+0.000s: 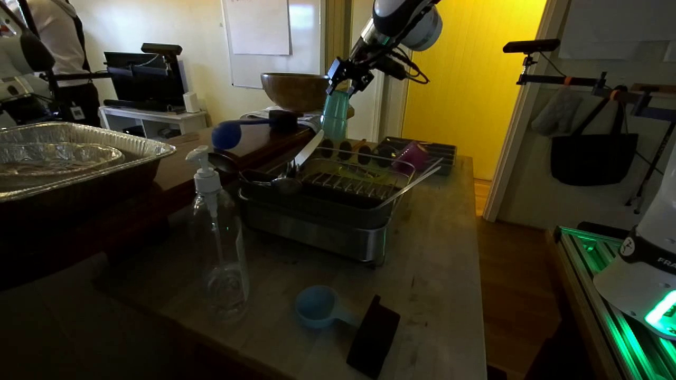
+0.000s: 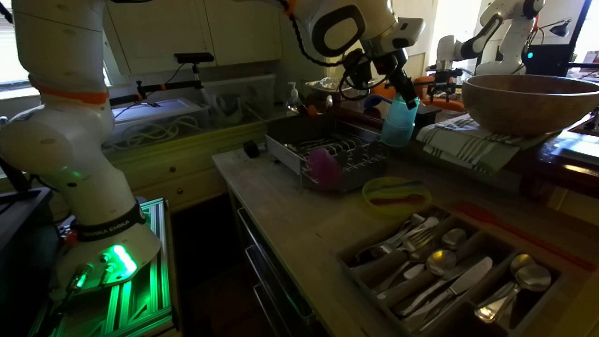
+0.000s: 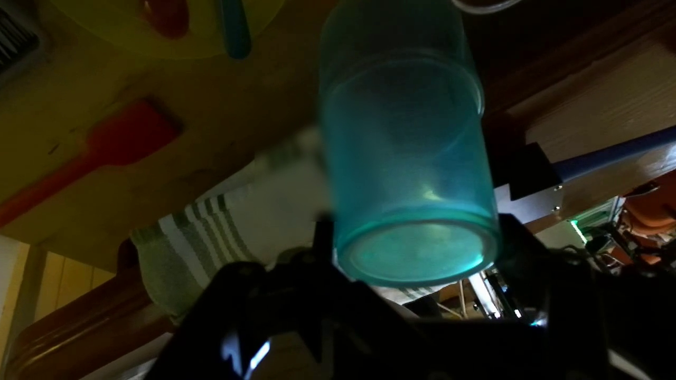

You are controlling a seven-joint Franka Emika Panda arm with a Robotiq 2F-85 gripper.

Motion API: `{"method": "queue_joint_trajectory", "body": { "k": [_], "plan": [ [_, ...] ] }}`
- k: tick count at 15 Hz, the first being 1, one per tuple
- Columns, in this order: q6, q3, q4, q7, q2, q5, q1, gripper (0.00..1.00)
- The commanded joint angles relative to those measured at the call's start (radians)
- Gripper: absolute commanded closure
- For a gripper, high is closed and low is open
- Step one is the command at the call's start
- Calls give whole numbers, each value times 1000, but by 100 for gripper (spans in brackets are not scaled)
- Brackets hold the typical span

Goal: Adjust the blue cup on the dish rack

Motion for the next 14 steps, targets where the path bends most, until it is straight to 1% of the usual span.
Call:
{"method": "queue_joint_trajectory", "body": {
  "k": [1, 4, 14],
  "plan": [
    [43, 8, 41, 9, 53, -22, -2, 51],
    [32, 16, 43, 5, 64, -21, -6, 51],
    [34, 17, 8, 4, 83, -69, 3, 51]
  ]
}}
